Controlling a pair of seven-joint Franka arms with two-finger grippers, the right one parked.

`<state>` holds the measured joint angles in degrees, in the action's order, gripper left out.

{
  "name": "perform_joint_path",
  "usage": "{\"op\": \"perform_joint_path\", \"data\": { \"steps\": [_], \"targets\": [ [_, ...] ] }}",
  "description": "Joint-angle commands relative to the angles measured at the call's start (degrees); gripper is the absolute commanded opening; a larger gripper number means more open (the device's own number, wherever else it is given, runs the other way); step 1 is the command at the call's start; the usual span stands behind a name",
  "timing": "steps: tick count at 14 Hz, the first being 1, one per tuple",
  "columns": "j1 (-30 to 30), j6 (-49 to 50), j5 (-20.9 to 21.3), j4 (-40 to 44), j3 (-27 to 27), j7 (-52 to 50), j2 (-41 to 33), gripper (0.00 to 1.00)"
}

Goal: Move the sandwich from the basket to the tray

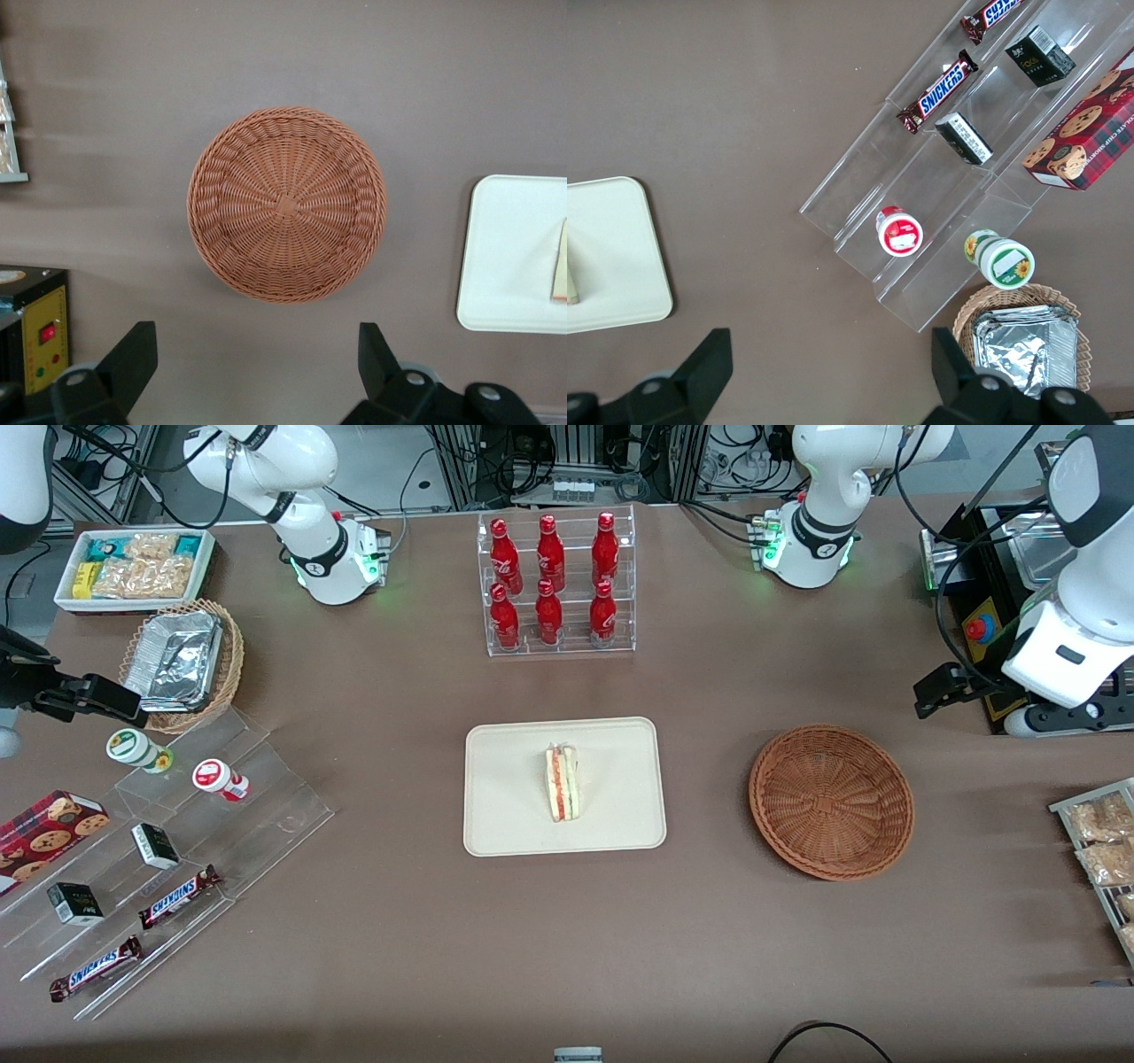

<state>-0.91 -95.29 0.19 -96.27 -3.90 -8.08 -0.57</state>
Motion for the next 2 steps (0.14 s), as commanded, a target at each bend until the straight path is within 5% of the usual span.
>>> {"op": "perform_joint_path", "data": {
  "steps": [1, 2],
  "targets": [
    [0.6, 3.8, -0.8, 1.8, -0.2, 3.8, -0.7, 1.0],
    [0.6, 3.9, -0.7, 1.9, -0.2, 3.7, -0.7, 1.0]
  ]
}}
